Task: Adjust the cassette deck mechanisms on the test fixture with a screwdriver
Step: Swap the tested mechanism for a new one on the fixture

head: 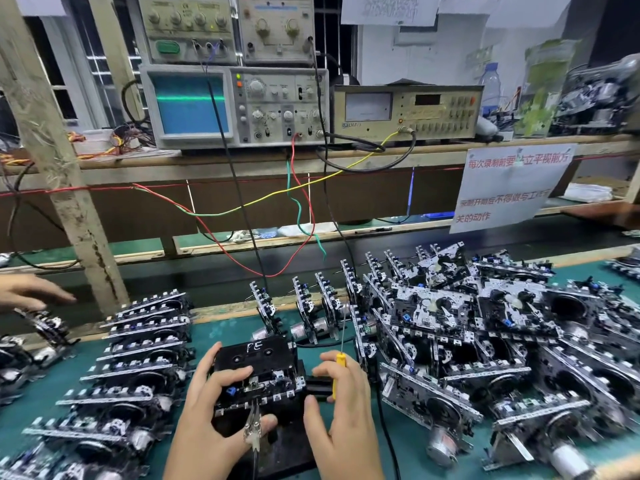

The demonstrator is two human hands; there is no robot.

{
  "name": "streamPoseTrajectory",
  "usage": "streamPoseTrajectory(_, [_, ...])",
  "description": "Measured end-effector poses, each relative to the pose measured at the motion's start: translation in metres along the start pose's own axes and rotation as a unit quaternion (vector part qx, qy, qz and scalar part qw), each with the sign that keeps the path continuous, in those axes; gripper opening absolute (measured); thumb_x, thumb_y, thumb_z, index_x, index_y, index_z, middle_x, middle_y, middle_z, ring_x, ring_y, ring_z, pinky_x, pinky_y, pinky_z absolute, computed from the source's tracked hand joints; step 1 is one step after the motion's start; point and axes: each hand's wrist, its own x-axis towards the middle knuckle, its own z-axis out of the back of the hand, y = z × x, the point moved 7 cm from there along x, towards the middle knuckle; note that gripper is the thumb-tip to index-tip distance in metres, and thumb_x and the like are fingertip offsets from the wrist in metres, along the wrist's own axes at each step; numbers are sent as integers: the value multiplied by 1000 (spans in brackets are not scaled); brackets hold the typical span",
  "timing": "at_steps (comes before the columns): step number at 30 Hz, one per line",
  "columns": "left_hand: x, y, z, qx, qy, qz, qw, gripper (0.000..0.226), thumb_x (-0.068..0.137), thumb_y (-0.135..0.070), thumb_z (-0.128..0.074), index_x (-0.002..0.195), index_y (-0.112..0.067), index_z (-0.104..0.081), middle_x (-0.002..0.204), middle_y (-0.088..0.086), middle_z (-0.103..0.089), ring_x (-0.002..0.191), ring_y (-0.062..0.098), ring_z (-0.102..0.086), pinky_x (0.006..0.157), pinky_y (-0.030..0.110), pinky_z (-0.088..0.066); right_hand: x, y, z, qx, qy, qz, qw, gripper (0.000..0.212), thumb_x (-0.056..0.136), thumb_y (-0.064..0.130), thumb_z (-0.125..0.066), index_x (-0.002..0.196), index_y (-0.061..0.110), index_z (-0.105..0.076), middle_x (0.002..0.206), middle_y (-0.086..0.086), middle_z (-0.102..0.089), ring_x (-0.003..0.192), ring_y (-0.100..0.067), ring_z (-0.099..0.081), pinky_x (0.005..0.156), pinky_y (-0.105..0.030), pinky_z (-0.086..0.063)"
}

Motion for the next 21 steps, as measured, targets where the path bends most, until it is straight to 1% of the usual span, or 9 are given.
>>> streamPoseTrajectory(3, [0,2,-1,2,1,-3,1000,70,45,-46,-94,106,-58,-63,153,-36,-28,133,-15,-33,108,38,-30,-1,-1,-1,5,6,-7,1000,35,86,39,-47,115,57,-35,132,36,-33,126,-7,-41,88,-17,-43])
streamPoseTrajectory(4, [1,4,-1,4,2,-3,1000,72,45,-46,-97,107,-58,-63,154,-35,-28,134,-14,-34,107,38,-31,-1,-1,-1,6,6,-10,1000,35,86,40,-47,115,56,-35,132,37,-33,126,-6,-40,87,-16,-42])
streamPoseTrajectory(6, [1,5,-1,10,1,-1,1000,73,46,-45,-98,108,-57,-63,154,-33,-29,138,-2,-37,107,39,-32,-1,-3,-2,6,11,-13,1000,33,86,40,-46,116,53,-38,132,38,-31,127,-5,-39,86,-16,-42])
streamPoseTrajectory(8, [0,6,-1,12,1,-3,1000,74,45,-46,-99,108,-56,-63,154,-33,-29,138,4,-40,107,41,-33,-1,-4,-3,2,20,-18,1000,32,86,41,-44,116,51,-40,133,38,-30,127,-4,-38,87,-16,-42])
streamPoseTrajectory(11, [1,5,0,9,0,-7,1000,71,44,-49,-93,108,-56,-63,154,-32,-30,137,5,-41,107,41,-33,-1,-4,-3,7,25,-17,1000,39,86,41,-44,120,57,-33,134,38,-30,127,-1,-39,89,-17,-42])
streamPoseTrajectory(14, [1,5,-1,4,0,-6,1000,70,44,-49,-91,107,-56,-63,155,-31,-30,137,3,-40,106,40,-33,-3,-3,-2,16,23,-15,999,49,88,33,-50,126,59,-32,139,36,-33,126,-2,-44,93,-25,-47])
streamPoseTrajectory(17, [0,6,-2,7,2,-12,1000,78,41,-41,-102,109,-54,-64,154,-31,-31,139,0,-38,109,40,-32,-3,-1,0,12,12,-2,1000,56,89,25,-54,128,59,-32,140,32,-38,123,-5,-49,91,-27,-49])
streamPoseTrajectory(19, [0,5,-2,3,-1,-15,1000,71,47,-36,-95,108,-54,-64,154,-30,-32,141,0,-36,110,40,-31,-3,-1,1,8,7,1,1000,59,88,23,-56,128,59,-32,140,30,-41,122,-6,-50,90,-28,-49])
streamPoseTrajectory(21, [0,5,-2,-1,0,-14,1000,69,48,-36,-94,108,-54,-64,154,-31,-32,141,-4,-33,110,40,-31,-4,-2,1,9,7,-1,1000,61,88,20,-57,128,59,-32,140,30,-41,123,-6,-50,91,-29,-50])
